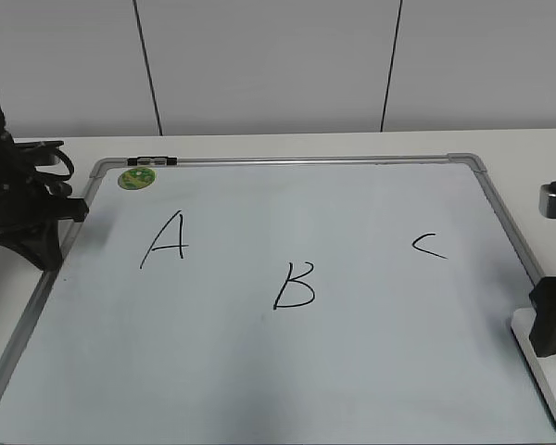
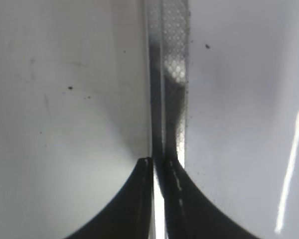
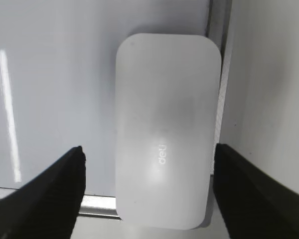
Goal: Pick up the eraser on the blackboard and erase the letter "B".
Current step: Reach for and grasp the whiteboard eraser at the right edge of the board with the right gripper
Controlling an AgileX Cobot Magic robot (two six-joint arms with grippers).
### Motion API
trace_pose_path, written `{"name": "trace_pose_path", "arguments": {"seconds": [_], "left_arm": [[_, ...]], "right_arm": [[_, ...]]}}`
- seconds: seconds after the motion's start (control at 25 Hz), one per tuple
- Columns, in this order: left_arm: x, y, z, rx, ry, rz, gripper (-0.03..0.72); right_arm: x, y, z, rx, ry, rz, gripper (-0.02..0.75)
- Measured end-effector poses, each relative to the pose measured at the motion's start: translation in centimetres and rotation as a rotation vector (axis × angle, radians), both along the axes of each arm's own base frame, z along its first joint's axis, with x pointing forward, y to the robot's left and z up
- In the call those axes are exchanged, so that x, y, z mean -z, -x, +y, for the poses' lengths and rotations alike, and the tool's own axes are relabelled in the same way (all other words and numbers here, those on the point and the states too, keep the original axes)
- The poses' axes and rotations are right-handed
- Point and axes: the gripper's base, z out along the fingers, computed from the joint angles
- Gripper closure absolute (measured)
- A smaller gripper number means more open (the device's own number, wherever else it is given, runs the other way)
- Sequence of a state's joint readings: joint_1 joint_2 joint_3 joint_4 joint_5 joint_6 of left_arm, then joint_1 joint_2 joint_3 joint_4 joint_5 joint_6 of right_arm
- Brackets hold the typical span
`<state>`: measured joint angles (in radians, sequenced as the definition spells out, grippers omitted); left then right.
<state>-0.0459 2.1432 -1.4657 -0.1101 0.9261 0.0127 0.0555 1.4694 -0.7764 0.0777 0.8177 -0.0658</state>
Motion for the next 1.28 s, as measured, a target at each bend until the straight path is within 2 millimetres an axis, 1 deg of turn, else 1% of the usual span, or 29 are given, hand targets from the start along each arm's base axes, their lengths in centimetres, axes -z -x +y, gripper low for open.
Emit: {"name": "trace_pose_path", "arguments": {"seconds": [0.24,0.36,0.64,0.8,0.84,1.16,1.28], "left_arm": [[0.0,0.0,0.0,0.0,0.0,0.0,0.643],[0.0,0.0,0.0,0.0,0.0,0.0,0.643],[0.0,0.0,0.0,-0.002,0.004,0.0,0.643],[0.0,0.0,-0.1,-0.005,0.007,0.0,0.643],[0.0,0.0,-0.1,-0.005,0.007,0.0,0.643],[0.0,0.0,-0.1,-0.009,0.013,0.001,0.643],[0.0,0.0,-0.1,-0.01,0.015,0.001,0.643]], "right_arm": [[1.5,-0.6,0.0,0.014,0.009,0.038,0.148],[2.0,-0.9,-0.4,0.039,0.046,0.056,0.148],[2.1,-1.1,-0.5,0.055,0.063,0.049,0.146],[2.6,-1.2,-0.4,0.063,0.054,0.07,0.077],[2.8,-1.3,-0.4,0.062,0.054,0.075,0.071],[4.4,-1.5,-0.2,0.06,0.033,0.135,0.067],[4.7,-1.6,-0.1,0.061,0.023,0.146,0.08]]}}
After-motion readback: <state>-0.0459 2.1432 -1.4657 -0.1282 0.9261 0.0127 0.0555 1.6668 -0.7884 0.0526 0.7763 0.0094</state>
